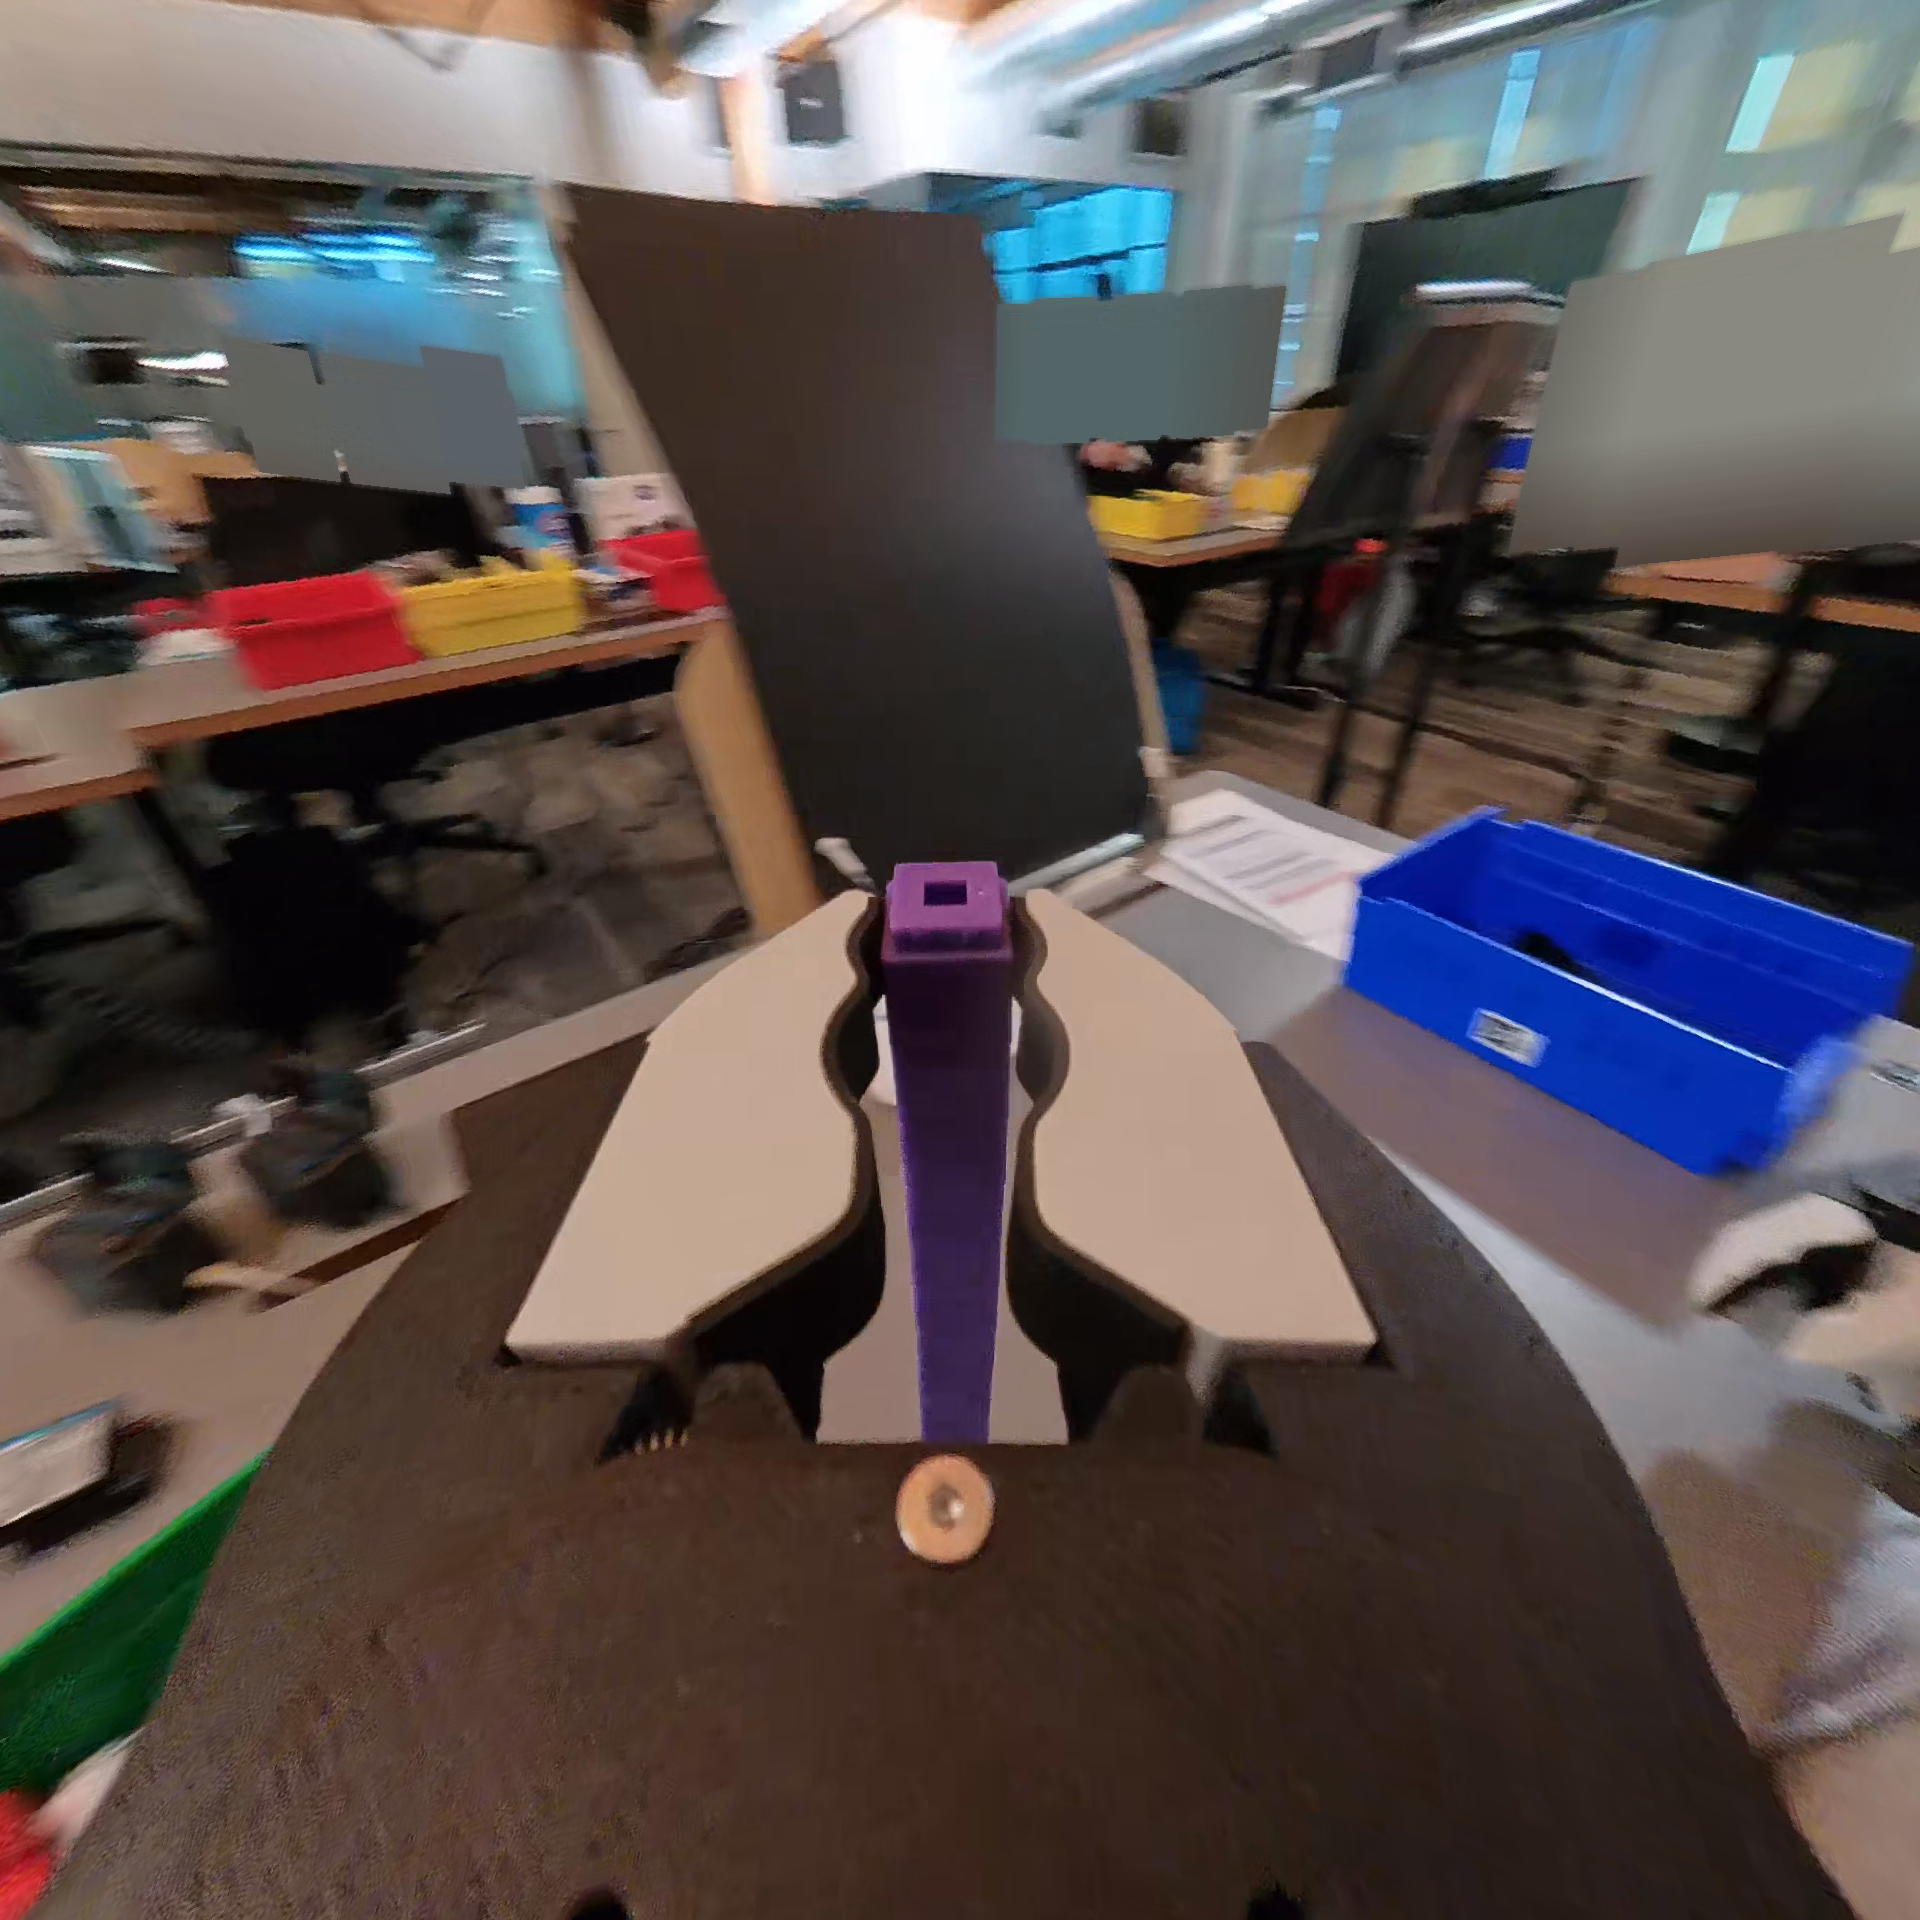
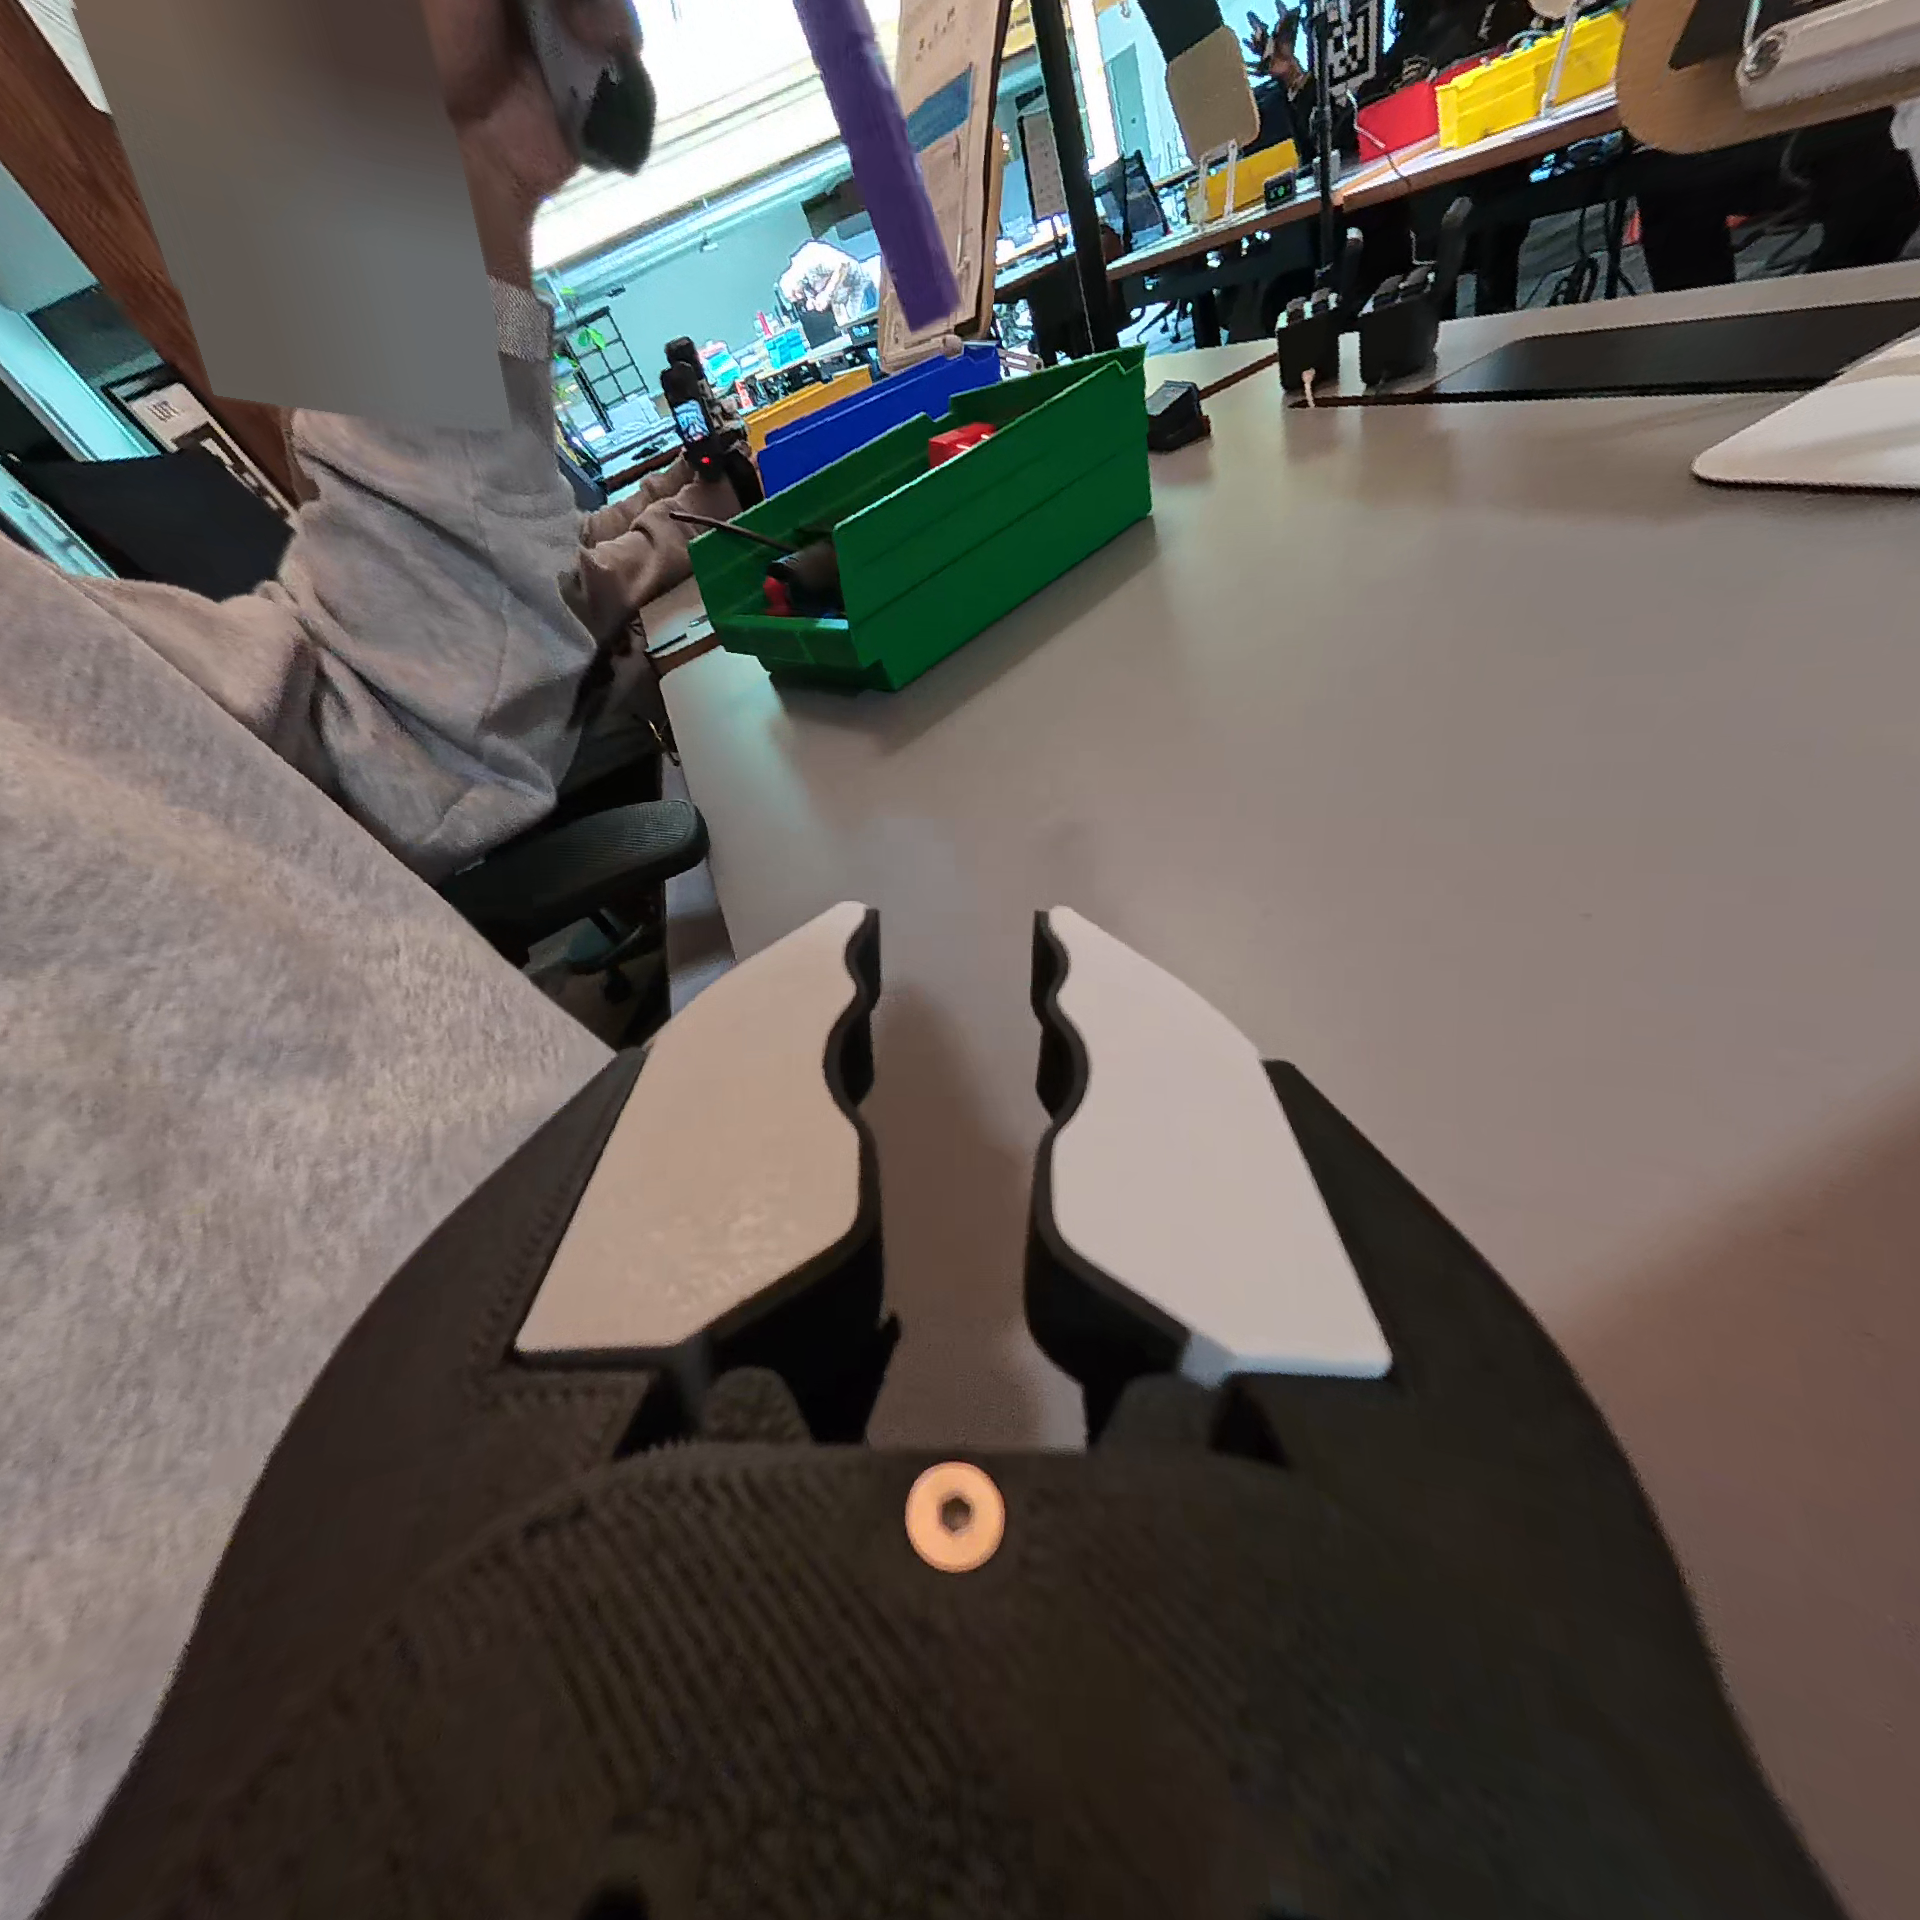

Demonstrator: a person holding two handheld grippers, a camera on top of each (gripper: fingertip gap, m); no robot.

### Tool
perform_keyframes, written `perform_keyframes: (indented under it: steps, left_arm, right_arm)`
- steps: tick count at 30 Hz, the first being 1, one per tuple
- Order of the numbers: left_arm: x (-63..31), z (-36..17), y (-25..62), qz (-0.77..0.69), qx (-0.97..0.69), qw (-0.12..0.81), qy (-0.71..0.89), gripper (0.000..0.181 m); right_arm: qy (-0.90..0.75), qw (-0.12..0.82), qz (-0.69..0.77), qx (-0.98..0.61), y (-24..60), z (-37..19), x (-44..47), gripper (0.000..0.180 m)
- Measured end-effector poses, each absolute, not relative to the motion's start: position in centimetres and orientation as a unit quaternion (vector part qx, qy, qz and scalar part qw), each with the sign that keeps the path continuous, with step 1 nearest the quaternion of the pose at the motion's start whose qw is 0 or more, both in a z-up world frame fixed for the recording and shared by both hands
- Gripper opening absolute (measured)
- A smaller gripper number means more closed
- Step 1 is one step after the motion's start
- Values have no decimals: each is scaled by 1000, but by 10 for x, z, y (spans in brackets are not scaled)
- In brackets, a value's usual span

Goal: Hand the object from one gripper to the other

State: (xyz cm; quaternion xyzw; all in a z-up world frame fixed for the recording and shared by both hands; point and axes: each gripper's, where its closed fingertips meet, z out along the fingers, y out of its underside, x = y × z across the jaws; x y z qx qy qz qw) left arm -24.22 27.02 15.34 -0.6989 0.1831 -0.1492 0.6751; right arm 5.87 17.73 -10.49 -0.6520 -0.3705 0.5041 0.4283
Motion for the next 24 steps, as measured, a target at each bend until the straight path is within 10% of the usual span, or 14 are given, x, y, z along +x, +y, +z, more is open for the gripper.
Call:
perform_keyframes:
  steps: [12, 16, 18, 24]
  left_arm:
    - [-4, 76, 234, -432, -618, 542, 371, 22]
    - [24, 67, 218, -514, -592, 487, 385, 22]
    - [29, 65, 213, -534, -581, 476, 389, 22]
    - [31, 66, 206, -543, -559, 487, 394, 29]
  right_arm:
    - [-427, 524, 453, -581, 184, -88, 25, 71]
    - [-435, 494, 493, -569, 183, -90, 14, 66]
    - [-445, 462, 529, -555, 175, -90, 12, 24]
    - [-446, 447, 551, -545, 168, -87, 18, 23]
